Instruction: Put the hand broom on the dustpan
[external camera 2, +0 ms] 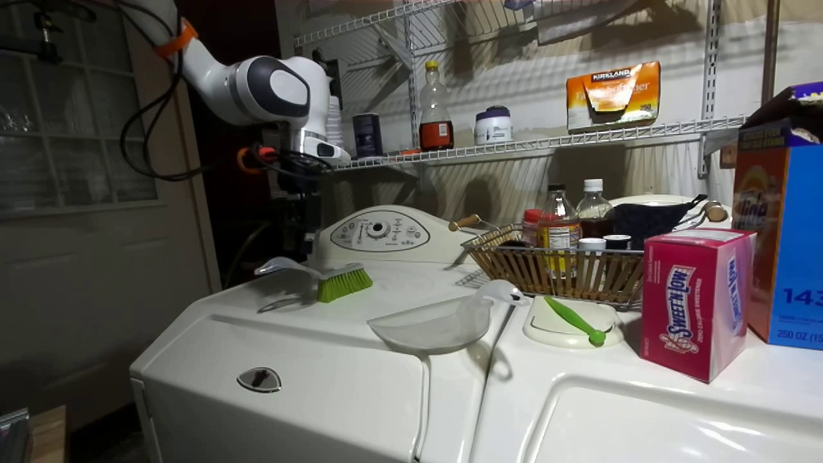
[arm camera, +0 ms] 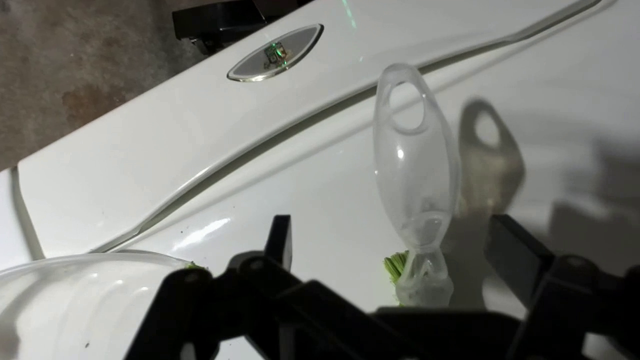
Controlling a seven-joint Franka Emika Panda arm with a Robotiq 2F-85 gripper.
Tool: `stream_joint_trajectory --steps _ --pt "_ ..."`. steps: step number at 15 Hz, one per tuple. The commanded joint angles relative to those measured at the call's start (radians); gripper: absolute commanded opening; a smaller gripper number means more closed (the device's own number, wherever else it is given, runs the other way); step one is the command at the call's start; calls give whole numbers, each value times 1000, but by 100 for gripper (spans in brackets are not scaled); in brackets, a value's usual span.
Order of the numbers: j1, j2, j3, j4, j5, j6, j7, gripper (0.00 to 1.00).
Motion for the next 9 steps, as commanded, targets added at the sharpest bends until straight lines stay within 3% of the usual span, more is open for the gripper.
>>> stream_joint_trajectory --steps 1,8,9 --pt "28 41 -4 -19 -49 101 73 100" --pt "54 90 -16 -19 -111 189 117 100" --pt "57 96 -17 -17 -117 197 120 96"
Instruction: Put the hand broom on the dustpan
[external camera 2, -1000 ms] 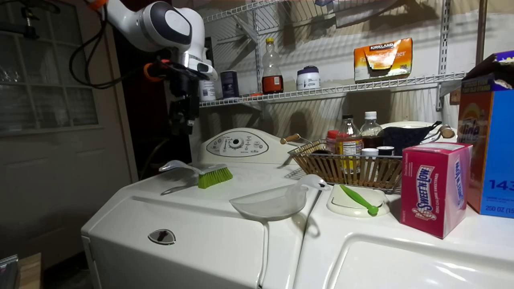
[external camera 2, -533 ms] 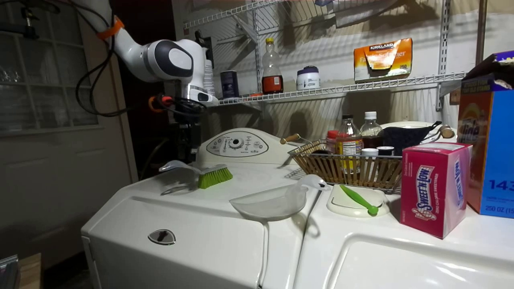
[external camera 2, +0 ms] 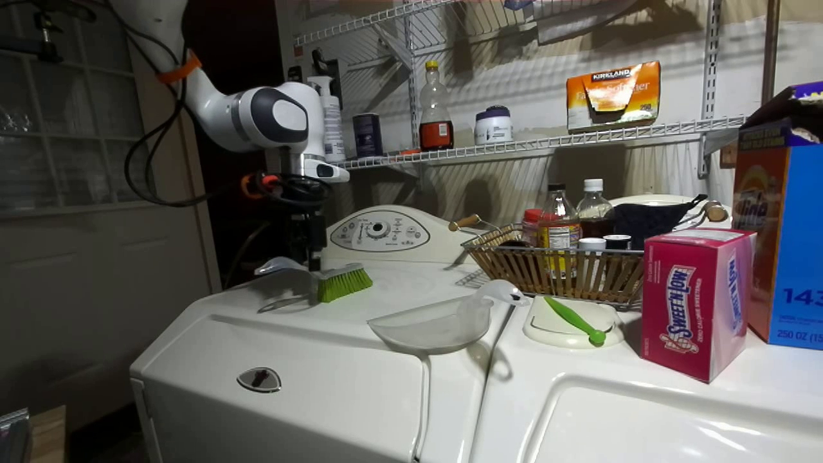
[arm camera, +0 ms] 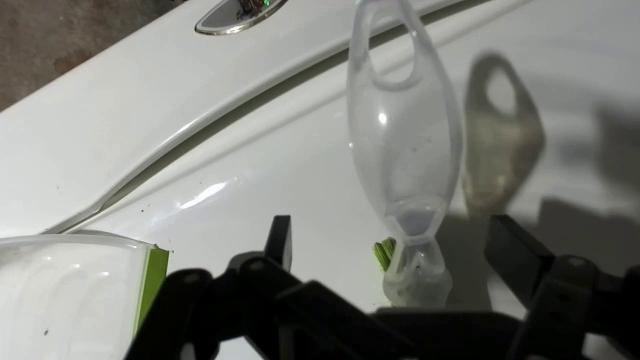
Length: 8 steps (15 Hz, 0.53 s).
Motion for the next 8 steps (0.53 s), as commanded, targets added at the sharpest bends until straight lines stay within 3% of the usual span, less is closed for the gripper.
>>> stream_joint_trajectory --steps 1,5,8 --pt "25 21 -15 -1 -52 47 48 93" --pt "39 34 -20 -4 -91 91 64 56" --pt "46 43 -25 -5 -114 115 68 44"
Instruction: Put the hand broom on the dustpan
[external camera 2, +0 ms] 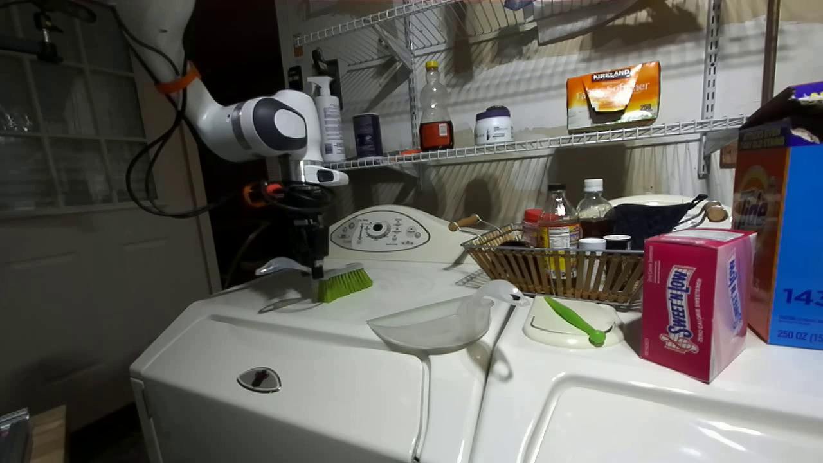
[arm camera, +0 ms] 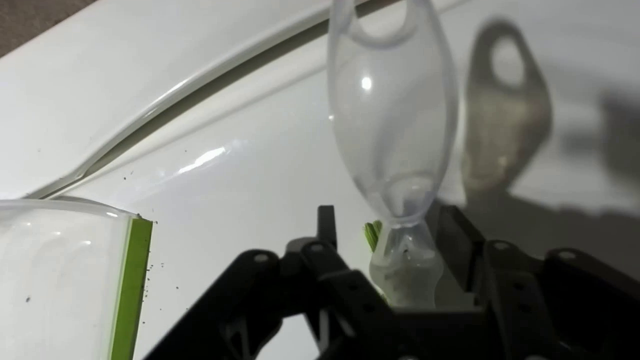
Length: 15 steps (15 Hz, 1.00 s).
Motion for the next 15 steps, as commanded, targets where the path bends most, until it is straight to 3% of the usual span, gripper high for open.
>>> stream_joint_trajectory --steps 1,2,3,4,7,11,13,15 --pt "26 14 -19 -6 -52 48 37 39" --pt "30 15 -20 -6 -62 55 38 34" --pt "33 13 -21 -8 -72 62 37 13" --pt "36 9 -22 -6 -80 61 36 10" --pt "30 -41 -7 -5 -32 -7 -35 7" --pt "-8 -194 2 -13 58 -209 -276 8" --pt "-21 -275 -25 -5 12 -369 -388 8" --pt "-49 -360 -39 -15 -18 -458 -543 8"
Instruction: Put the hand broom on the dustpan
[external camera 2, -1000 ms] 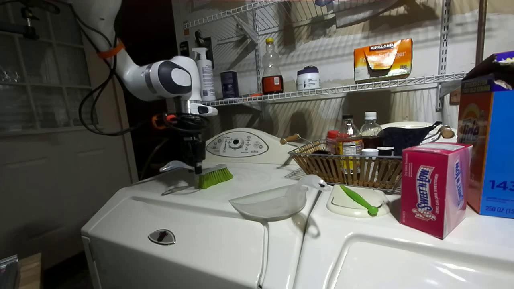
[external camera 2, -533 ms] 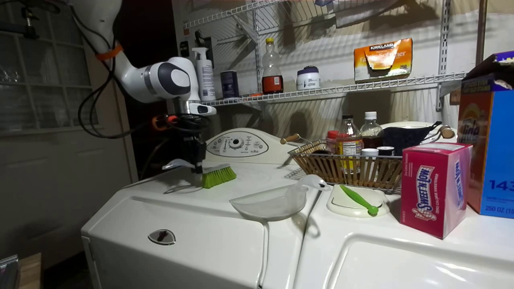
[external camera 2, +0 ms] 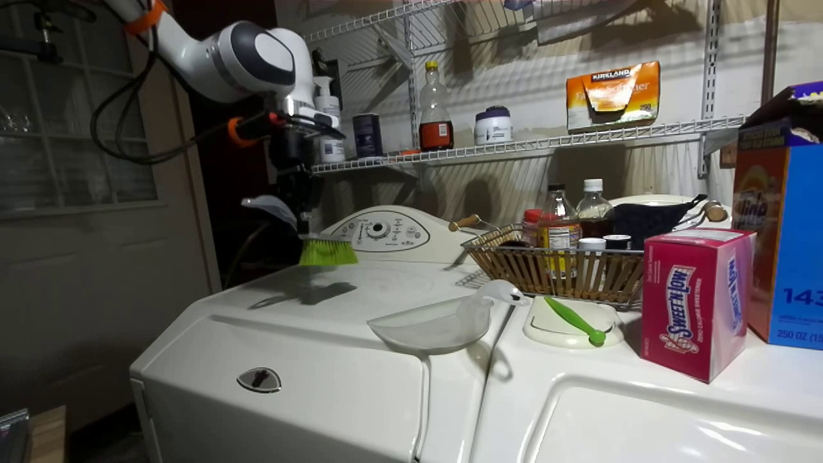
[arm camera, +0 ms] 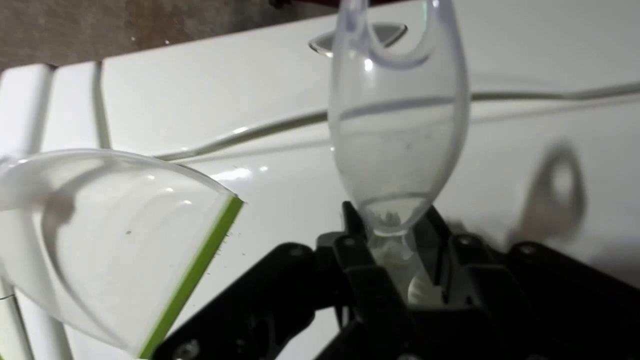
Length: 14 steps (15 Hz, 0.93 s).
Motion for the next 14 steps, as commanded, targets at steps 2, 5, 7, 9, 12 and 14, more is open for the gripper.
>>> stream_joint_trajectory --steps 2,5,7,9,12,14 --pt "-49 -184 -43 -31 -50 -168 -338 8" --pt "-77 -233 -108 -34 -50 -158 -543 8" --pt "-73 -210 -94 -12 -40 -175 -487 31" --pt "-81 -216 -113 -12 -40 -174 -527 31" --pt "-78 -216 -109 -17 -40 -173 -530 31" --pt "-82 -212 -120 -14 -34 -156 -547 8"
